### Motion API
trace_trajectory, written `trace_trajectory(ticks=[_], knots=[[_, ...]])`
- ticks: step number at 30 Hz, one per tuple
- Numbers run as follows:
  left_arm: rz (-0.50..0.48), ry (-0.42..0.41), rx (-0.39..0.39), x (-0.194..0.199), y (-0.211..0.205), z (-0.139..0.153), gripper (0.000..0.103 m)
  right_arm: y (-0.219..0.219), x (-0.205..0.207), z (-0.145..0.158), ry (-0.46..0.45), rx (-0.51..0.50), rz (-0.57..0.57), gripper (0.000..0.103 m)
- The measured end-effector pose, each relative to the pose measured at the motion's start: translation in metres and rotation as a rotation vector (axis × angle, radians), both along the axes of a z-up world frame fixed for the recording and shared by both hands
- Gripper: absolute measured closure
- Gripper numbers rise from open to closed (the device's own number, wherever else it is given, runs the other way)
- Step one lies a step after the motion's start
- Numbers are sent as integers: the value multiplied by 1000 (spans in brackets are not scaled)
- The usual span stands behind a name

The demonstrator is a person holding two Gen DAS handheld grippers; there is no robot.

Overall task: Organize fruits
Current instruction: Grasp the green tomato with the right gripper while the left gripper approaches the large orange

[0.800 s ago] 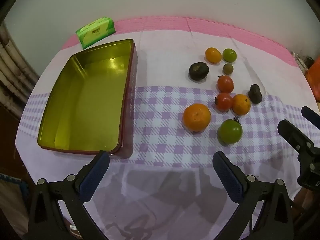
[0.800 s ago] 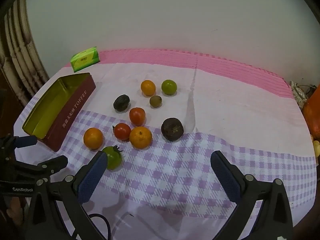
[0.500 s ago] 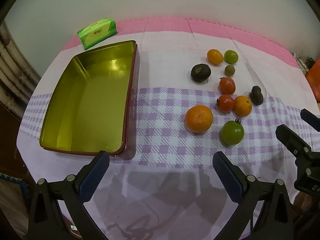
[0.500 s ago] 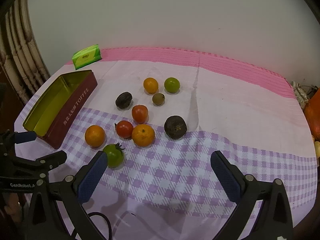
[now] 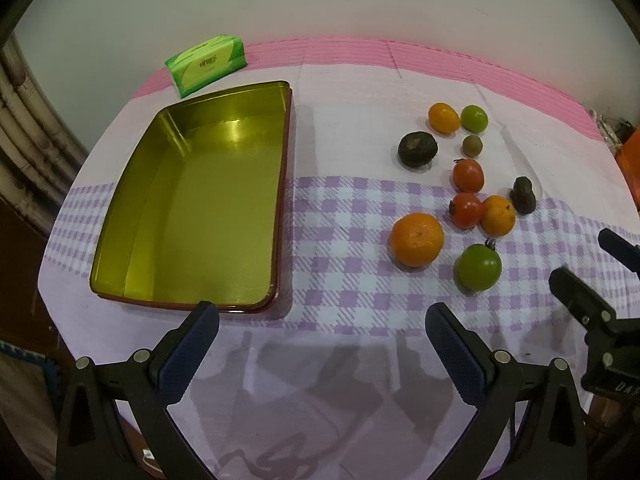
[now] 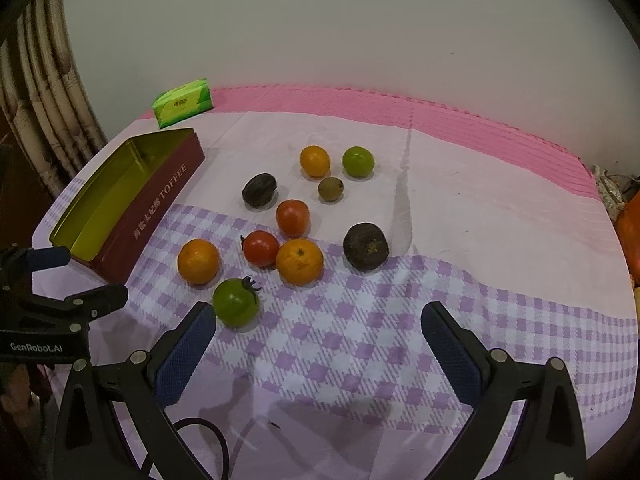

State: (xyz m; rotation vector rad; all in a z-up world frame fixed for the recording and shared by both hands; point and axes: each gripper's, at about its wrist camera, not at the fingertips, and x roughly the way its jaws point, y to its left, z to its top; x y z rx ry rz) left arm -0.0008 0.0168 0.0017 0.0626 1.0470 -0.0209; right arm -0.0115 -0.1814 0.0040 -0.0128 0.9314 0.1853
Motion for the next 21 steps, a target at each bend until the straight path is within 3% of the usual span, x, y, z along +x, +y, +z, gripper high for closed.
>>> trace_trajectory(ticks=[6,12,14,16,21], knots=[[-10,-4,-14,-2,10,2,1,15,0,-9,31,-3,44,6],[-17,-17,-57,1,17,3,1,34,7,-27,95,13,84,21],[-23,-26,-48,1,17,5,1,41,11,-33,111,3,105,38],[-33,-25,-33,2,16,7,1,46,16,-39,126,4,116,44],[-56,-26,39,8,8,10,1,58,23,-48,131,7,139,44]])
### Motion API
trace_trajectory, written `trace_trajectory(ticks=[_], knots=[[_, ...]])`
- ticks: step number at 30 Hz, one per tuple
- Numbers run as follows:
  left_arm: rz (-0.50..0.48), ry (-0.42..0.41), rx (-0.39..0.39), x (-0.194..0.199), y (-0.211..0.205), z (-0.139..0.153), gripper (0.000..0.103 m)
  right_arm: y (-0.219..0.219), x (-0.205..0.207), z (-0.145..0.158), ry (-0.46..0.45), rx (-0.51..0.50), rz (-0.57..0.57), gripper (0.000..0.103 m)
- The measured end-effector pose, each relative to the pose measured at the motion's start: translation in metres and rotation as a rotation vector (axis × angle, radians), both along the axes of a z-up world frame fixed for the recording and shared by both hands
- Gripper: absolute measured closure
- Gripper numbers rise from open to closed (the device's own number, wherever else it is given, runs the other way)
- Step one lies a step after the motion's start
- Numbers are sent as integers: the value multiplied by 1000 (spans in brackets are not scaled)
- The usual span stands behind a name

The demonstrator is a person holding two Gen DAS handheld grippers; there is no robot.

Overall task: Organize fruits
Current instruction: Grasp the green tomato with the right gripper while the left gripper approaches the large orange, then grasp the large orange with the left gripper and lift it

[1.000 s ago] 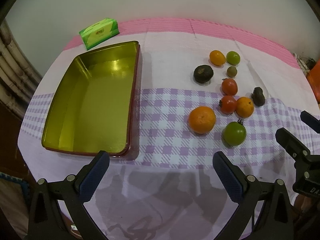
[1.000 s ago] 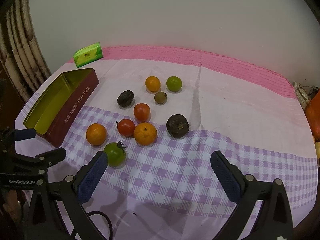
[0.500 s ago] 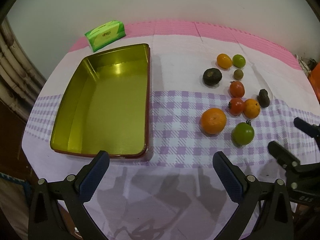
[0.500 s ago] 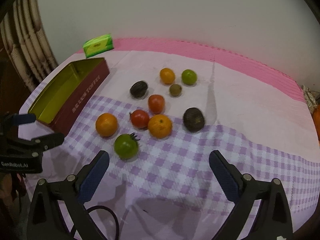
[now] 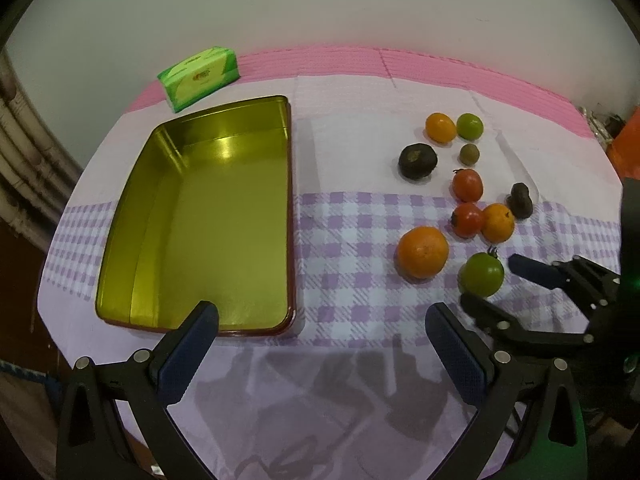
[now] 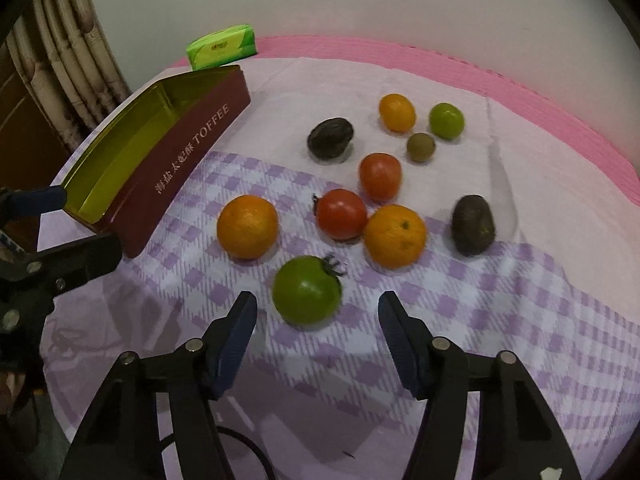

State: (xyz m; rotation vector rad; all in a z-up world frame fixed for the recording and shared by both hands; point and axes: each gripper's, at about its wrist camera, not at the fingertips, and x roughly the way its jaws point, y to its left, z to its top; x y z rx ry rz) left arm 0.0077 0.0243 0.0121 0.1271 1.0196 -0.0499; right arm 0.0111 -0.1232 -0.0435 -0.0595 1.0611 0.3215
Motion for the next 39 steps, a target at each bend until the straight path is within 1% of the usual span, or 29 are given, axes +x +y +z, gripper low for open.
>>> trace_trajectory(ticks=[1,2,3,5,6,10,13,15,17,18,22,28,30,31,32,33,34,36,37,39], knots=[[-7,-5,2,1,-1,1,1,2,3,-1,-2,-6,1,47],[-10,-5,4,2,-3,1,1,5,4,-3,-3,-6,6,53],[-11,5,-1,4,-3,1,1,6,6,-4,1,-1,11,56],[-17,26,-22,7,-4,-1,1,7,8,-8,12,3,12,67],[-19,34,-22,9,-5,-2,1,6,8,-9,14,4,12,69],[-44,62,-32,16,-15,-4,2,-4,5,-5,6,1,-6,70],[-92,80,-47,20,-28,-5,2,-23,4,1,6,3,-59,70],[-122,91,-59,24,-38,-7,6,-38,3,4,12,3,-96,70],[-145,119,-57,30,-49,-13,17,-56,3,7,17,19,-148,70],[-151,132,-59,34,-52,-16,18,-62,4,7,18,24,-164,70],[-166,208,-75,50,-63,-32,31,-81,6,7,25,43,-214,70],[-152,257,-82,67,-68,-47,37,-81,7,6,26,53,-203,70],[-159,262,-80,70,-69,-50,38,-80,8,5,27,50,-203,70],[-162,265,-74,71,-70,-52,42,-80,8,5,27,53,-203,70],[-167,268,-76,72,-70,-53,49,-80,8,6,27,52,-204,70],[-169,271,-79,73,-70,-54,52,-79,8,5,27,49,-205,70],[-171,278,-93,74,-70,-55,61,-79,8,5,26,47,-207,70],[-165,278,-95,75,-70,-52,62,-79,9,5,27,45,-208,70],[-160,261,-92,77,-69,-48,62,-79,9,5,27,43,-209,70],[-158,215,-96,79,-63,-32,62,-80,9,5,29,45,-208,70]])
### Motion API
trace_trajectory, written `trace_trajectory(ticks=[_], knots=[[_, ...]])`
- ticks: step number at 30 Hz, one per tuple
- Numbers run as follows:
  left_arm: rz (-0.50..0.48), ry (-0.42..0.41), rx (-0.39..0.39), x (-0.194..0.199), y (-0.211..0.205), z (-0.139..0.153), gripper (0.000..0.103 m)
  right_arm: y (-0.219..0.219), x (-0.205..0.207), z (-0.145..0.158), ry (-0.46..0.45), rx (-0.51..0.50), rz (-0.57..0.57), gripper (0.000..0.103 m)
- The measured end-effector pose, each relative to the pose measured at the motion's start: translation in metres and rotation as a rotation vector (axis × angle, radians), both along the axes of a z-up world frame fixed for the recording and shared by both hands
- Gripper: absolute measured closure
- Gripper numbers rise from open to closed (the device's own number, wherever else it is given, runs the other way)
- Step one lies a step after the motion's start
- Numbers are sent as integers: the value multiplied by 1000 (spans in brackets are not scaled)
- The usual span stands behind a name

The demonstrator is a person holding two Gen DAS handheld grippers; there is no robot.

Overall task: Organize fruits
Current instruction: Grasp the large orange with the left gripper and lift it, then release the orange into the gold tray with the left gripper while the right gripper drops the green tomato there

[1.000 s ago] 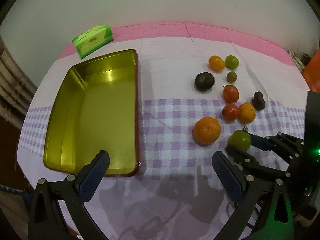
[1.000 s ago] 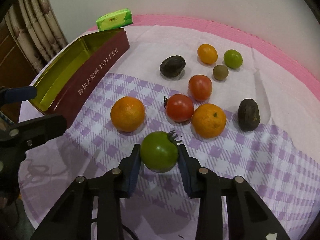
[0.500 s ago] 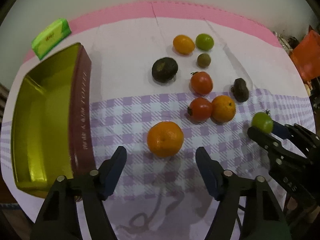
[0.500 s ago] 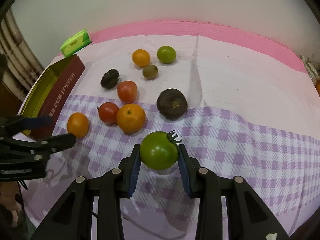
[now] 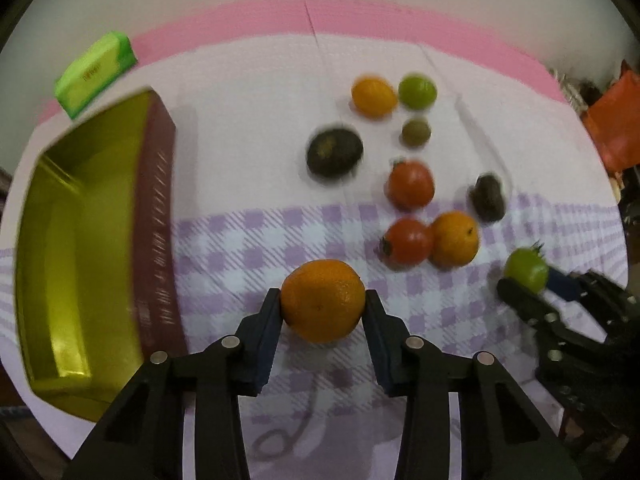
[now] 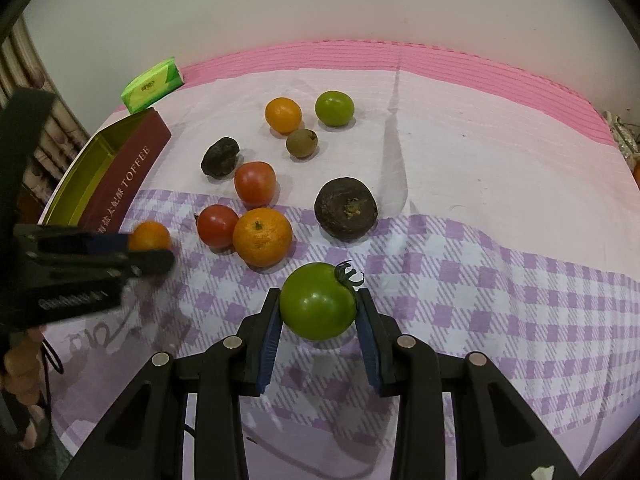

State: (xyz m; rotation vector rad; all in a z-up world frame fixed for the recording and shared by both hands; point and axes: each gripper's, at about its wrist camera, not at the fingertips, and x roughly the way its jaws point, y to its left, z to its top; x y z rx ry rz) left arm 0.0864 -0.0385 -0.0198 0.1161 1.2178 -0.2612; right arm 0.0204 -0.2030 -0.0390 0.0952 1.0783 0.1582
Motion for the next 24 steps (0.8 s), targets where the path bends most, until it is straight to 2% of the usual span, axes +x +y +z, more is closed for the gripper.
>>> trace_trajectory(ticks=[5,9,14,18,24], knots=[[56,-144,27,2,33,46,62,0,1,-1,-2,-10,-1,70],[154,-175,74,13,85,57,62,1,0,-1,-3,-15,-1,70],[283,-135,136,23,150,39,62,3,0,1,-7,-25,-2,70],[349,-63,143,28,189,13,62,4,0,2,-10,-28,2,70],[369,-20,150,27,204,-9,62,9,3,11,-24,-41,4,70]])
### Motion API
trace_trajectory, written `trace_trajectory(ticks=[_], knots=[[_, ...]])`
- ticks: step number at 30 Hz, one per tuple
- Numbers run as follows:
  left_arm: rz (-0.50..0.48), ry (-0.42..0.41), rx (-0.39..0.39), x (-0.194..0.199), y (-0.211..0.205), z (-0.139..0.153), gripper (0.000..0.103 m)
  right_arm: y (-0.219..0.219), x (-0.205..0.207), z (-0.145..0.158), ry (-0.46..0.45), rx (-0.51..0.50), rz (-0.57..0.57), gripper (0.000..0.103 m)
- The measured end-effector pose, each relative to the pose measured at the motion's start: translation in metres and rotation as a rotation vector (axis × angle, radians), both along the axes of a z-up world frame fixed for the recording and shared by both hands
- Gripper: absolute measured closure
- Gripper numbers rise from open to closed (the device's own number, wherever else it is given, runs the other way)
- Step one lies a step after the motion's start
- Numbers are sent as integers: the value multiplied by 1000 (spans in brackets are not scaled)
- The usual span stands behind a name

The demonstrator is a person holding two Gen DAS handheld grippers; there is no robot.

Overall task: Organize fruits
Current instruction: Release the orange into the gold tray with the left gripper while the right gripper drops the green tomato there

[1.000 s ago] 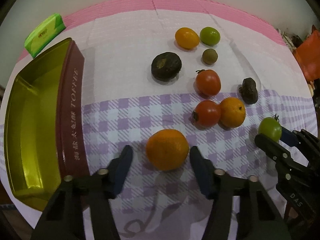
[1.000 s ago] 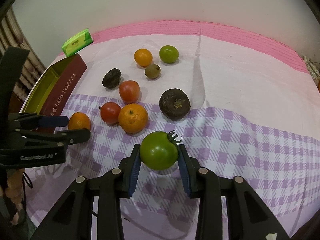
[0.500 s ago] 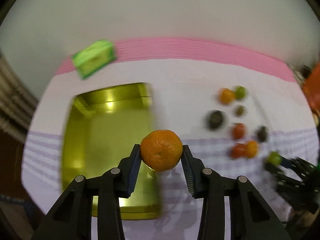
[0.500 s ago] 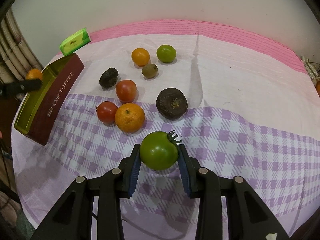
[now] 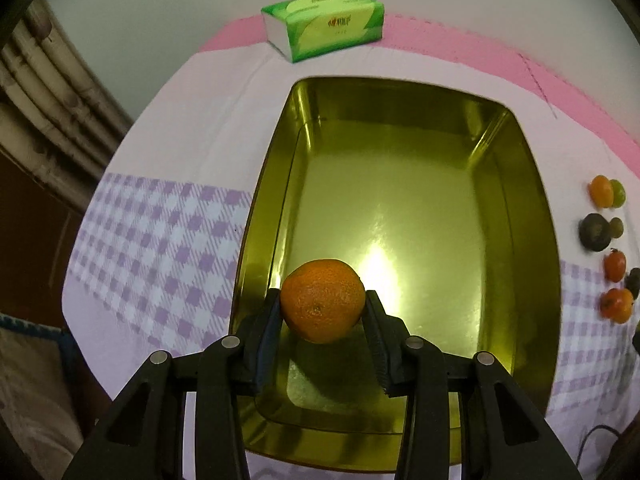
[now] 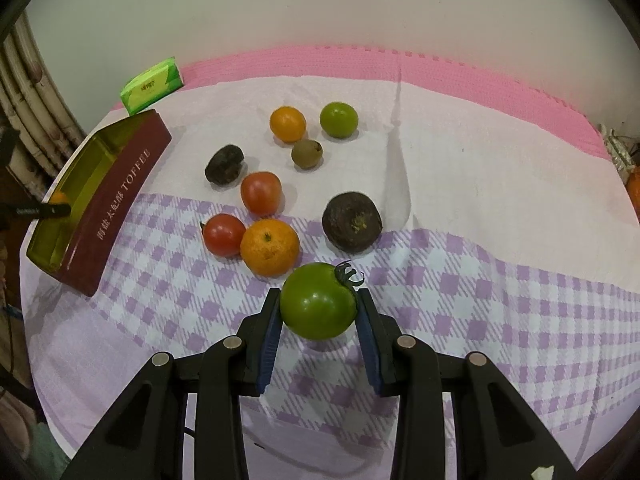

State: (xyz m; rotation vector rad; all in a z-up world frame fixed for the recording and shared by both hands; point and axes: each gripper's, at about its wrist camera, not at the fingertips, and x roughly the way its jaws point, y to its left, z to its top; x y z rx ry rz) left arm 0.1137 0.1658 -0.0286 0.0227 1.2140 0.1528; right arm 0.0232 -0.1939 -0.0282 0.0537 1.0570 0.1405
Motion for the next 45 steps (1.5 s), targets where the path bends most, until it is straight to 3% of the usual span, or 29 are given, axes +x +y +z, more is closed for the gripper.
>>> trace_trajectory(ticks=[7,15,18,24,28,34,38,45], knots=[[-9,21,29,-2,-1,-8,61,22,7,11,-7,-27,52,70],[-10,44,15,-3,0,-11,60,78,27,31,-45,-18,201,70],[-14,33,2,-5,0,-9,55,102,36,37,-56,6,257,70],[-46,-76,-24,-14,-3,18,41,152,50,46,-73,65,360,70],[9,-187,-37,-29,13,47,37,189,56,52,-87,87,443,70],[147,-198,40,-51,50,52,34,243,68,37,-51,91,529,70],[206,-175,-6,-62,68,47,34,266,77,18,-7,52,532,70],[212,-155,-36,-57,69,39,34,277,82,2,20,-14,520,70]])
